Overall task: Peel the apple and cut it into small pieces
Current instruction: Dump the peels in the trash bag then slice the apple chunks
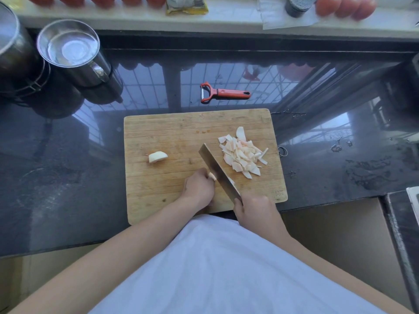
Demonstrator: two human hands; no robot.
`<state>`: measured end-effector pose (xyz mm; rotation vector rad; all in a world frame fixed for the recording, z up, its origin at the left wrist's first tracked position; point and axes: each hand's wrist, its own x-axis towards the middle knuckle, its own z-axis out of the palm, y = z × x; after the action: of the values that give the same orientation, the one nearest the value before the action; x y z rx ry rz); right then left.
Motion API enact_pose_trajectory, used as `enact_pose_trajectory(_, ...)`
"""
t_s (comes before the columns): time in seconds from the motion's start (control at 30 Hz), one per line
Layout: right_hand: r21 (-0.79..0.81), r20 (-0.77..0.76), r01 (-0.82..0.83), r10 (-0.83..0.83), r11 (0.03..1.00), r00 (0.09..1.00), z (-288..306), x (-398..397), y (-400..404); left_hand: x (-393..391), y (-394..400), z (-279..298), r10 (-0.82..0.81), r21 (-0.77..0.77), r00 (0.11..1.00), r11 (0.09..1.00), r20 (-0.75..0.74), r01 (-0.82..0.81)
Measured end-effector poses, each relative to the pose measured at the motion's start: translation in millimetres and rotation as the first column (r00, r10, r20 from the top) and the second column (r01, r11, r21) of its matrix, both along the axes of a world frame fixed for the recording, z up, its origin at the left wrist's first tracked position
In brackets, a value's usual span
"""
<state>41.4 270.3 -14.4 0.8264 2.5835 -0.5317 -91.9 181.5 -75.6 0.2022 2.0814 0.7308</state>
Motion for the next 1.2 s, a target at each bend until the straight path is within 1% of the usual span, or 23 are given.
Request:
enact_pose_trajectory(0.07, 0.000, 0.058, -0.001, 0.001, 1.000, 0.998, -2.9, 2.7, -0.5, -0.3, 0.3, 1.0, -0.008, 0.006, 1.000, 1.000, 0.005, 0.008)
enact_pose_trajectory(0.27, 0.021, 0.144, -0.024, 0.021, 0.999, 0.989, -4.2, 6.6, 0.5, -0.3, 0.7, -2.2, 0.031, 0.020, 0.998, 0.999, 0.049, -0.032)
enact_pose_trajectory(0.43, 0.040, 0.235, -0.005, -0.004, 0.999, 0.972, -3.8, 10.2, -1.2, -1.1, 0.0, -3.8, 0.020, 0.020, 0.999, 1.000, 0.030, -0.020)
enact_pose_trajectory(0.5, 0.064, 0.193, -0.032, 0.019, 0.997, 0.981, -5.8, -3.1, -4.1, -2.0, 0.1, -5.9, 0.051, 0.027, 0.997, 0.998, 0.060, -0.053)
enact_pose_trajectory(0.57, 0.148, 0.116, -0.119, 0.102, 0.982, 0.988, -11.8, -17.9, -7.2, -1.9, 0.1, -5.0, 0.085, 0.032, 0.992, 0.996, 0.090, -0.088)
enact_pose_trajectory(0.6, 0.151, 0.102, -0.131, 0.117, 0.980, 0.988, -12.5, -26.0, -8.6, -1.6, 0.1, -3.6, 0.087, 0.039, 0.992, 0.995, 0.096, -0.091)
enact_pose_trajectory(0.63, 0.128, 0.076, -0.115, 0.106, 0.985, 0.991, -15.1, -32.3, -8.4, -1.3, -0.2, -2.6, 0.079, 0.045, 0.993, 0.996, 0.089, -0.083)
enact_pose_trajectory(0.7, 0.045, 0.013, -0.029, 0.029, 0.999, 1.000, -20.3, -41.3, -5.2, -1.2, -1.1, 0.4, 0.067, 0.029, 0.995, 0.997, 0.068, -0.069)
enact_pose_trajectory(0.73, 0.029, -0.022, 0.006, -0.006, 1.000, 1.000, -21.0, -43.6, -2.4, -0.7, -1.6, -0.4, 0.072, 0.021, 0.995, 0.997, 0.063, -0.073)
enact_pose_trajectory(0.8, 0.042, -0.069, 0.036, -0.033, 0.998, 0.997, -23.5, -40.5, 5.4, 1.2, -1.2, -2.3, 0.093, 0.025, 0.993, 0.995, 0.073, -0.095)
enact_pose_trajectory(0.87, 0.049, -0.076, 0.081, -0.077, 0.995, 0.994, -22.8, -32.7, 15.1, 2.0, -3.2, -0.8, 0.092, 0.040, 0.989, 0.994, 0.116, -0.097)
enact_pose_trajectory(0.93, 0.048, -0.097, 0.092, -0.087, 0.995, 0.991, -20.6, -23.2, 26.0, -2.0, -8.5, 0.0, 0.078, 0.054, 0.988, 0.995, 0.136, -0.086)
enact_pose_trajectory(0.97, 0.037, -0.109, 0.097, -0.092, 0.995, 0.990, -18.6, -18.2, 29.8, -5.6, -11.8, 1.6, 0.062, 0.062, 0.992, 0.996, 0.106, -0.069)
enact_pose_trajectory(1.0, 0.022, -0.122, 0.112, -0.109, 0.993, 0.987, -16.5, -13.8, 32.4, -10.8, -15.1, 1.4, 0.017, 0.074, 1.000, 0.997, 0.015, -0.018)
enact_pose_trajectory(1.03, 0.010, -0.133, 0.127, -0.125, 0.992, 0.983, -15.7, -9.6, 34.3, -16.5, -18.5, 1.1, -0.082, 0.070, 0.989, 0.993, -0.124, 0.091)
enact_pose_trajectory(1.07, 0.003, -0.139, 0.139, -0.138, 0.990, 0.981, -15.5, -6.3, 35.2, -22.3, -21.1, 1.4, -0.226, 0.048, 0.937, 0.968, -0.265, 0.247)
enact_pose_trajectory(1.1, -0.007, -0.140, 0.152, -0.152, 0.988, 0.978, -15.7, -4.3, 34.8, -27.7, -22.6, 1.7, -0.388, 0.014, 0.842, 0.906, -0.374, 0.424)
enact_pose_trajectory(1.13, -0.018, -0.137, 0.165, -0.166, 0.986, 0.977, -16.0, -3.0, 33.7, -32.6, -22.1, 2.3, -0.517, -0.017, 0.727, 0.820, -0.451, 0.572)
enact_pose_trajectory(1.17, -0.029, -0.134, 0.173, -0.176, 0.984, 0.975, -16.1, -2.4, 32.1, -36.3, -20.6, 4.3, -0.613, -0.068, 0.615, 0.734, -0.496, 0.676)
enact_pose_trajectory(1.2, -0.035, -0.130, 0.173, -0.177, 0.984, 0.976, -15.9, -2.2, 30.0, -37.7, -18.2, 7.3, -0.679, -0.133, 0.520, 0.664, -0.518, 0.736)
